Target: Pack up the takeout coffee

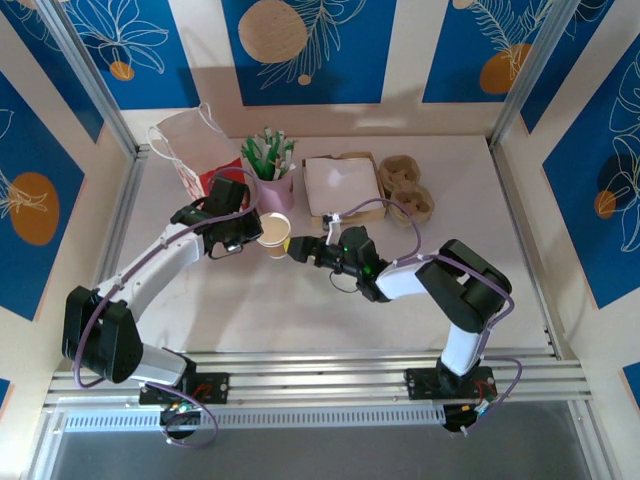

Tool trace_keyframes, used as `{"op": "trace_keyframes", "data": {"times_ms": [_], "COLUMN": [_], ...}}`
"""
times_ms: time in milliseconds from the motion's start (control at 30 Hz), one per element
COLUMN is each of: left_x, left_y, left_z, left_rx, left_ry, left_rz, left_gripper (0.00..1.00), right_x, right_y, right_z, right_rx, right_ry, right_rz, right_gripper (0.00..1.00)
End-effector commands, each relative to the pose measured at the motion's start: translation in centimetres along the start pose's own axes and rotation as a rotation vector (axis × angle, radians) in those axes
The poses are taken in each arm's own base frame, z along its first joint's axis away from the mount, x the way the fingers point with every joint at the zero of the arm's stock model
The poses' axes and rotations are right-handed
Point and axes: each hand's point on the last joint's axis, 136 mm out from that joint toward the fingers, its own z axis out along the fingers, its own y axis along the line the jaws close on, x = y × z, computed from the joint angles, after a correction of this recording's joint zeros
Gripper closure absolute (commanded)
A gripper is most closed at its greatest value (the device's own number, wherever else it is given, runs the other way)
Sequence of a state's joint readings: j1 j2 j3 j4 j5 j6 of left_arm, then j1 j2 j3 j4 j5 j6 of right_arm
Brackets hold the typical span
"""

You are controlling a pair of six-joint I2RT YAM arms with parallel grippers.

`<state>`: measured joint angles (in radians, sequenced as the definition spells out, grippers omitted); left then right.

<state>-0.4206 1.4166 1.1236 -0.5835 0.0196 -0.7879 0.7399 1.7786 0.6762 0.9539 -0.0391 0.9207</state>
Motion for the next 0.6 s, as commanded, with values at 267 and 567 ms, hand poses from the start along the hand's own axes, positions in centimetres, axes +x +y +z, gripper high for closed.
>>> {"op": "trace_keyframes", "data": {"times_ms": [267,567], "left_x": [0.2,0.8], "left_y": [-0.3,0.2], "left_z": [0.2,0.6], "left_rx": [0.044,0.045], "left_ry": [0.008,0.013], "left_rz": [-0.042,-0.053], "left_gripper": [1.0,1.0], "right_x": [-1.1,-1.1], "right_y": [0.5,1.0], "right_z": [0.5,0.9], "right_rx": [-0.047,-0.091], "right_ry": [-0.043,-0.046], "right_rz": [0.058,0.095], "right_gripper": [0.2,0.2]}}
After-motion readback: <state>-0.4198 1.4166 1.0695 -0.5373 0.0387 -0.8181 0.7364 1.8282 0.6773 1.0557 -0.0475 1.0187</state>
